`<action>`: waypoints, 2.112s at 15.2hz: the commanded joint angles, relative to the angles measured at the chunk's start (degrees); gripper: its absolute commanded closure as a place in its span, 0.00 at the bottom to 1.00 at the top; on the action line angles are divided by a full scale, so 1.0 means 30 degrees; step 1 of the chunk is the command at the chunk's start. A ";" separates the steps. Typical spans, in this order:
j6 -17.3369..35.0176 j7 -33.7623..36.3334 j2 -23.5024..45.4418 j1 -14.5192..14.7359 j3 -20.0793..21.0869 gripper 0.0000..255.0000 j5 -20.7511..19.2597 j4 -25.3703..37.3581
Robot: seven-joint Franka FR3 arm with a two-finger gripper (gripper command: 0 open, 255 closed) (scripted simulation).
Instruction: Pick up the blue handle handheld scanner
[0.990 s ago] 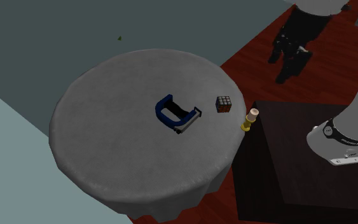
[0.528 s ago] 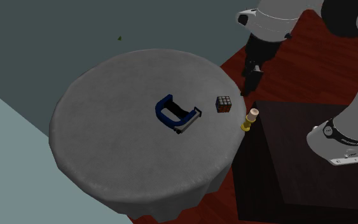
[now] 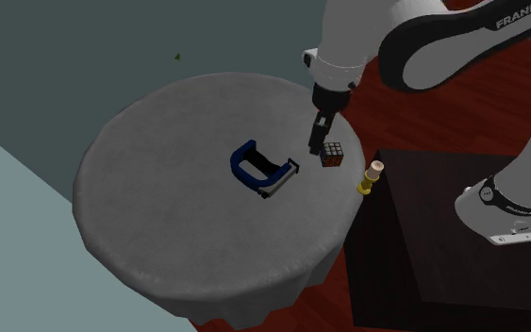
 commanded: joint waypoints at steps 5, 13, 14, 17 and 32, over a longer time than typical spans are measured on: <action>0.1283 0.1519 0.4645 -0.0213 -0.0280 0.00 -0.0050 0.3042; 0.1623 0.3081 1.0640 -0.0533 -0.0846 0.00 0.0290 0.8253; 0.1567 0.3257 1.1400 -0.0591 -0.0913 0.00 0.0359 0.9013; 0.1571 0.3577 1.3017 -0.0718 -0.1029 0.00 0.0506 1.0518; 0.2687 0.3554 1.4153 -0.0730 -0.0989 1.00 0.0556 1.0538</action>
